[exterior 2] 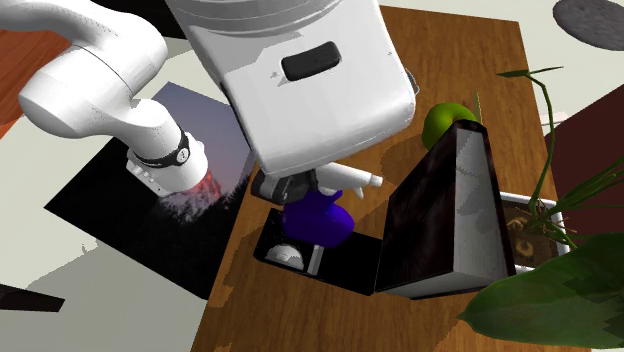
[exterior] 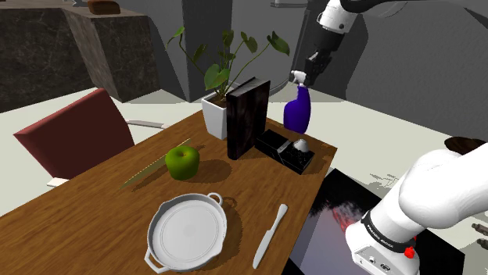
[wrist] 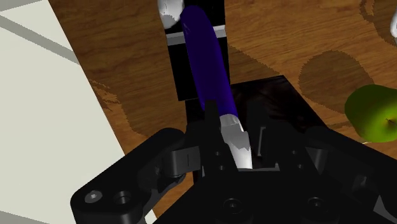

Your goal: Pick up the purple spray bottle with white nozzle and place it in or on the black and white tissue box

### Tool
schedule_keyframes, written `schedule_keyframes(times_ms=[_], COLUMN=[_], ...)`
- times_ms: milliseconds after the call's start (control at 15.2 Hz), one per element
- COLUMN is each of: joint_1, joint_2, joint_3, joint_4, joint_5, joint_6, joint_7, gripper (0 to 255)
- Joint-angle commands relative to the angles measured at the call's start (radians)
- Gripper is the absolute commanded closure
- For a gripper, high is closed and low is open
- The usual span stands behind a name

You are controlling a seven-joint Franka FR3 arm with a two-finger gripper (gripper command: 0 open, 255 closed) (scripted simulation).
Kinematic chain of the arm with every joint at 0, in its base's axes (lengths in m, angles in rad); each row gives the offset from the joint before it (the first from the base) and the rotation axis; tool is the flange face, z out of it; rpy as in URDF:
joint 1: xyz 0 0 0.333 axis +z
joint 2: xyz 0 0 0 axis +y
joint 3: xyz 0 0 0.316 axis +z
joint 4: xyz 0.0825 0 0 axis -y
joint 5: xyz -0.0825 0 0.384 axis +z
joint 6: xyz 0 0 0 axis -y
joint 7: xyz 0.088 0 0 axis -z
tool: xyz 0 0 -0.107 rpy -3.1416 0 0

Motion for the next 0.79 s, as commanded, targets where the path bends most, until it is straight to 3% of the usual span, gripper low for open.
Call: schedule_keyframes(times_ms=[0,462,726], joint_1=[0.000,-0.001,-0.001], joint_2=[-0.003,0.000,0.000], joint_3=[0.001,-0.002,-0.002], joint_4=[-0.031,-0.126,-0.126], joint_5=[0.000,0.000,0.000], joint_6=[0.029,0.127,0.127], joint_7=[0.000,-0.008,-0.008], gripper=[255,255,255])
